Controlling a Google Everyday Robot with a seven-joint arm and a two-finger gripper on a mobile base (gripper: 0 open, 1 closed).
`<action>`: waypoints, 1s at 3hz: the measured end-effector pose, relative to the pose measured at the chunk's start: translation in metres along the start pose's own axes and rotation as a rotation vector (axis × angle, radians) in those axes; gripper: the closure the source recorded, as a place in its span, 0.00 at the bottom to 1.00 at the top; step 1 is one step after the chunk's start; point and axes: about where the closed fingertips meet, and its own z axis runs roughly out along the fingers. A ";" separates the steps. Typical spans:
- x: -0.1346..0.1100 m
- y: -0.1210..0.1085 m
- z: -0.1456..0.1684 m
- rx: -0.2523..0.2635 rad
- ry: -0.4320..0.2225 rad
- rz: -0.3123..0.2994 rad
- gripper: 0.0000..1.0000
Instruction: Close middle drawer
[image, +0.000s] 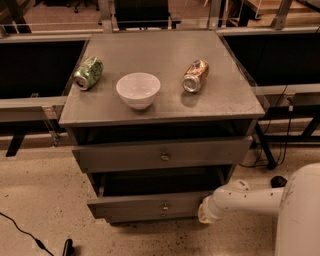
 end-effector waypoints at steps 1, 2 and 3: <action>-0.008 0.000 0.004 0.008 -0.019 0.001 1.00; -0.017 -0.001 0.011 0.010 -0.038 -0.001 1.00; -0.024 -0.006 0.011 0.033 -0.049 -0.013 1.00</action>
Offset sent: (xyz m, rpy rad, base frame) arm 0.1233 0.0455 0.0018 0.1259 -0.1784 0.0580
